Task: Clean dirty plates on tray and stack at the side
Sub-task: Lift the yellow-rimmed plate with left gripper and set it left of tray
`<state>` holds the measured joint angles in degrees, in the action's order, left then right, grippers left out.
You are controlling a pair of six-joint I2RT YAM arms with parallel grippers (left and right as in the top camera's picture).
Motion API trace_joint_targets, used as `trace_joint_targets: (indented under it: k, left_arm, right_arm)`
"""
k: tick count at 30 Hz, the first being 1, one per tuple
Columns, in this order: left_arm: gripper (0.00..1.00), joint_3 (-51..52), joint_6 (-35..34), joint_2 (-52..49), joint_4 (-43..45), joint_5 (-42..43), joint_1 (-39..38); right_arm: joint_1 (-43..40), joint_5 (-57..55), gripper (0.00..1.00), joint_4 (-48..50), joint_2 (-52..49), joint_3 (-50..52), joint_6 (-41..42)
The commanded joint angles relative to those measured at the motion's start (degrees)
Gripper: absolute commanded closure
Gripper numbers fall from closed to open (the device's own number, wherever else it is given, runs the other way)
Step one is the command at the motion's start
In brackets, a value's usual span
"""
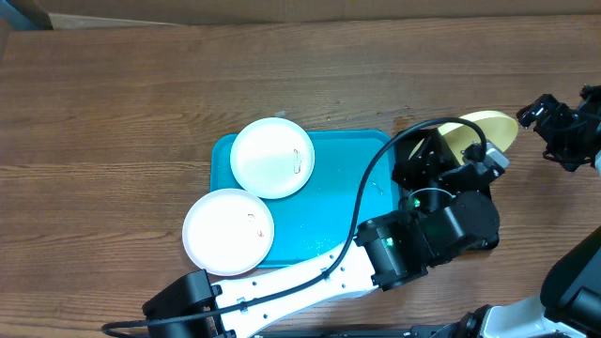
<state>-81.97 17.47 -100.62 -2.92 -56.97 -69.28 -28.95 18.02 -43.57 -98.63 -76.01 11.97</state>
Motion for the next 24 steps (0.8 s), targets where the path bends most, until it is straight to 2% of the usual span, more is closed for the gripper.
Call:
trace_joint_targets:
  k: [1, 2, 4, 5, 10, 14, 17, 24]
  left_arm:
    - [0.96, -0.9, -15.32, 0.59, -7.08, 4.81, 3.15]
    - [0.96, -0.9, -24.87, 0.59, -13.84, 12.33, 5.81]
    - [0.96, -0.9, -32.68, 0.61, -17.97, 21.55, 9.05]
    - [0.96, -0.92, -39.41, 0.7, -20.17, 32.76, 12.81]
    - [0.96, -0.94, -50.53, 0.76, -20.61, 60.13, 26.53]
    - [0.96, -0.94, -53.79, 0.76, -20.87, 78.51, 41.53]
    - [0.96, -0.92, -53.92, 0.76, -22.6, 85.4, 52.61]
    - [0.96, -0.9, -51.06, 0.59, -33.24, 79.52, 79.78]
  right_arm:
    - [-0.15, 0.48, 0.0, 0.22, 0.57, -0.96, 0.09]
    - [-0.15, 0.48, 0.0, 0.22, 0.57, -0.96, 0.09]
    - [-0.15, 0.48, 0.0, 0.22, 0.57, -0.96, 0.07]
    - [-0.15, 0.48, 0.0, 0.22, 0.57, -0.96, 0.09]
    - [-0.15, 0.48, 0.0, 0.22, 0.57, -0.96, 0.09]
    - [-0.15, 0.48, 0.0, 0.22, 0.57, -0.96, 0.09]
    - [-0.15, 0.48, 0.0, 0.22, 0.57, -0.96, 0.09]
    - [-0.15, 0.48, 0.0, 0.22, 0.57, -0.96, 0.09]
